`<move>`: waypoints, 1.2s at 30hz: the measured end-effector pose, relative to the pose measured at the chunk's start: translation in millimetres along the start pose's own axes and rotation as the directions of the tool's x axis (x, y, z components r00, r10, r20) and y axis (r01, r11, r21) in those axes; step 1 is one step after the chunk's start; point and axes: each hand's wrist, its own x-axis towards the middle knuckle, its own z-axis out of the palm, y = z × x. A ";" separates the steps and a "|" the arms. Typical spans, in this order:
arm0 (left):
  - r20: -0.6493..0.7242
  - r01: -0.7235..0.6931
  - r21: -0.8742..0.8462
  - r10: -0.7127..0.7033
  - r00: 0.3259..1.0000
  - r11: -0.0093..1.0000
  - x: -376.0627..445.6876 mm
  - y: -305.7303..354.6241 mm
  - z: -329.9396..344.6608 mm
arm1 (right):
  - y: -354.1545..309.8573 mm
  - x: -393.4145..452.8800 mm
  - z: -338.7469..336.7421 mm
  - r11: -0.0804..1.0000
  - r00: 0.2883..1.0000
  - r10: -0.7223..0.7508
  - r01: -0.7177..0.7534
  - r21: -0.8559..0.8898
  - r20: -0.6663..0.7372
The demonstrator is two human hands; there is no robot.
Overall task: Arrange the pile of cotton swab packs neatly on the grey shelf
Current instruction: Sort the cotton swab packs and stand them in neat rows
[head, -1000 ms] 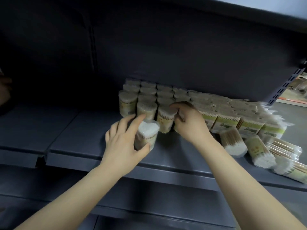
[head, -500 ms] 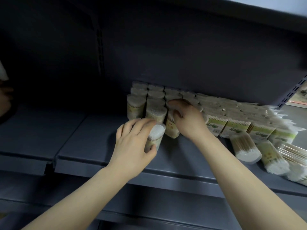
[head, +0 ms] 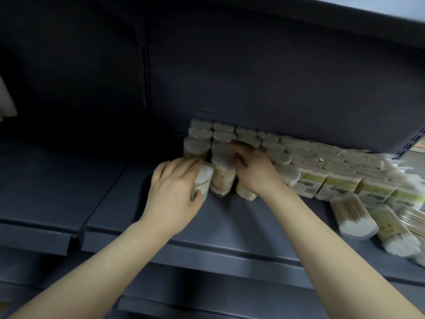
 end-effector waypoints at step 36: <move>0.033 0.007 -0.192 0.000 0.999 0.981 22.4 30.6 4.1 | 2.2 -19.2 -20.1 0.998 0.975 0.003 -0.015 -0.054 -0.224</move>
